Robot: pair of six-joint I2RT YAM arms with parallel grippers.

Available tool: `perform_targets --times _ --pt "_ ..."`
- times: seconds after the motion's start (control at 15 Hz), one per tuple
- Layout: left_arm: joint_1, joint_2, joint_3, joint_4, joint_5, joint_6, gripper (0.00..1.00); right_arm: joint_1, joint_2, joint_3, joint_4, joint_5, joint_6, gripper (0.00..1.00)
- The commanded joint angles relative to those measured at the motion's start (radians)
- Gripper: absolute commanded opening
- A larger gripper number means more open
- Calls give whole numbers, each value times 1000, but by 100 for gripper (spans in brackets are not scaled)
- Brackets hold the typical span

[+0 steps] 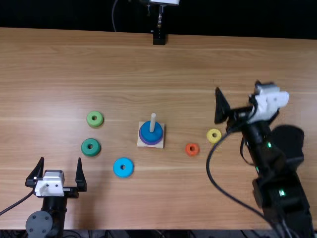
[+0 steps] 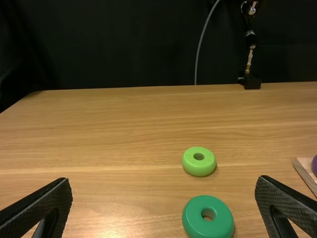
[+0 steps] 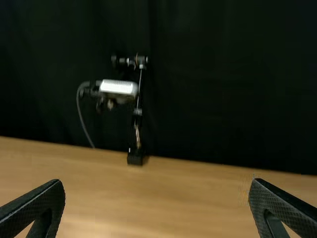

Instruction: Build the Hanoi tower: stack the rings onto the peg from bottom to top in this color order: purple, dark blue, light blue, dark green, light green, yellow, orange.

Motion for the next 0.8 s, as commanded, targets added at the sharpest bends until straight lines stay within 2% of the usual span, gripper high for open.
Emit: perform_targets --times 0.0,0.13,0.33,0.53,0.73 --pt "7 -12 -15 -34 -6 3 100 -41 -162 -99 10 3 1 100" --pt "7 -12 -15 -36 -6 3 100 -94 -349 -238 10 -2 3 100" --pt "7 -12 -15 -34 -8 3 100 -110 -532 -445 60 0 -2 100" --pt "7 -12 -15 -34 -8 3 100 -129 -766 -622 139 29 -4 100" --pt "7 -12 -15 -34 -8 3 100 -137 -924 -683 139 29 -4 100"
